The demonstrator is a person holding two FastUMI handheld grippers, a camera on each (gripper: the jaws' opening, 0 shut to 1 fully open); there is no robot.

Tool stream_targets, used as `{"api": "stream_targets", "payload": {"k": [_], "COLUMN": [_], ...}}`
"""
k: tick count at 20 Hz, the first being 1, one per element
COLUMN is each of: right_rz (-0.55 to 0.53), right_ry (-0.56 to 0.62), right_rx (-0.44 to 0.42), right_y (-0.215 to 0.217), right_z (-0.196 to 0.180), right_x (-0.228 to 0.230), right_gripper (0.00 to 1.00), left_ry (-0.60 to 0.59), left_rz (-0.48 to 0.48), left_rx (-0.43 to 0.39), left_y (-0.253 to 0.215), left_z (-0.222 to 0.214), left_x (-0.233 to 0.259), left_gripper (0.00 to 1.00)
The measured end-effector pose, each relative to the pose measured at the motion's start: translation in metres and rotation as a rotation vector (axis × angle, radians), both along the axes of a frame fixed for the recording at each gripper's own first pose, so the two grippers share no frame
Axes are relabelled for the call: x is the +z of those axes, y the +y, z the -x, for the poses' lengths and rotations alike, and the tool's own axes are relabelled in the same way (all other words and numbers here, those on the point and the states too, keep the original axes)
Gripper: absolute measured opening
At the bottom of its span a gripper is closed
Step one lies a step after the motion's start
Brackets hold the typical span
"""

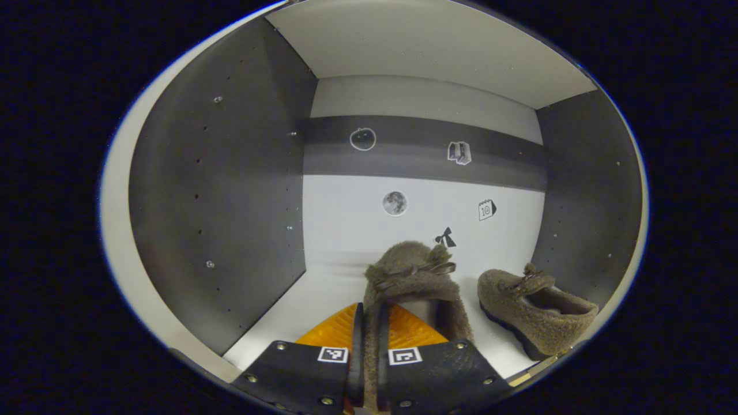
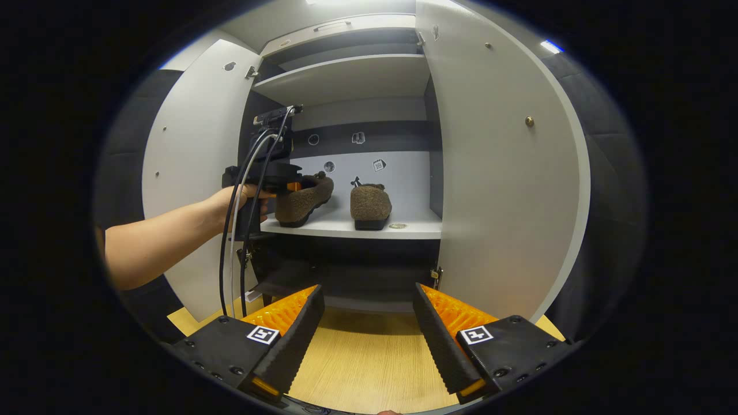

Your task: Grab one shoe with the right hand and put it into the shoe cabinet, grab the other shoe with the left hand and put it into the shoe cabinet; then close the right door with the right hand and the left door with the left hand.

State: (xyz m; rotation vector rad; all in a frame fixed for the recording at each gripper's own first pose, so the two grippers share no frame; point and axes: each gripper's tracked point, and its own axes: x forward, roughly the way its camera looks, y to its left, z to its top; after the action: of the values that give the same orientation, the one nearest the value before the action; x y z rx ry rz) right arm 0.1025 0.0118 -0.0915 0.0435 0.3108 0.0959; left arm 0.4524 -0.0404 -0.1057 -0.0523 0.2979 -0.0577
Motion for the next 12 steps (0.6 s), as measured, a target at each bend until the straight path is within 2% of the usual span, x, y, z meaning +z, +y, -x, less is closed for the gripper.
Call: {"api": "stream_targets", "payload": {"k": [1,5,6,8,9,11,12], "right_rz": [0.000,0.007,0.005,0.006,0.006,0.007,0.007], "right_ry": [-0.003,-0.020,-0.022,-0.020,-0.021,-0.026,-0.029], "right_rx": [0.002,0.010,0.012,0.012,0.011,0.009,0.009], "right_y": [0.001,0.006,0.007,0.008,0.009,0.009,0.010], "right_z": [0.000,0.004,0.005,0.010,0.012,0.017,0.019], "right_x": [0.002,0.007,0.008,0.008,0.009,0.011,0.012], "right_gripper": [0.98,0.98,0.98,0.97,0.97,0.98,0.97], "left_ry": [-0.005,0.030,0.017,0.015,0.050,0.066,0.047], "left_rz": [-0.013,-0.009,0.004,-0.020,-0.052,-0.073,-0.066], "left_rx": [0.007,0.014,0.002,-0.038,-0.048,-0.063,-0.058], "left_y": [0.003,0.012,0.010,0.010,0.011,0.007,0.006], "left_z": [-0.003,0.008,0.008,0.006,0.008,0.015,0.019], "left_x": [0.002,0.003,0.007,0.010,0.005,0.007,0.012], "left_gripper": [0.13,0.69,0.70,0.85,0.93,0.93,0.87]}}
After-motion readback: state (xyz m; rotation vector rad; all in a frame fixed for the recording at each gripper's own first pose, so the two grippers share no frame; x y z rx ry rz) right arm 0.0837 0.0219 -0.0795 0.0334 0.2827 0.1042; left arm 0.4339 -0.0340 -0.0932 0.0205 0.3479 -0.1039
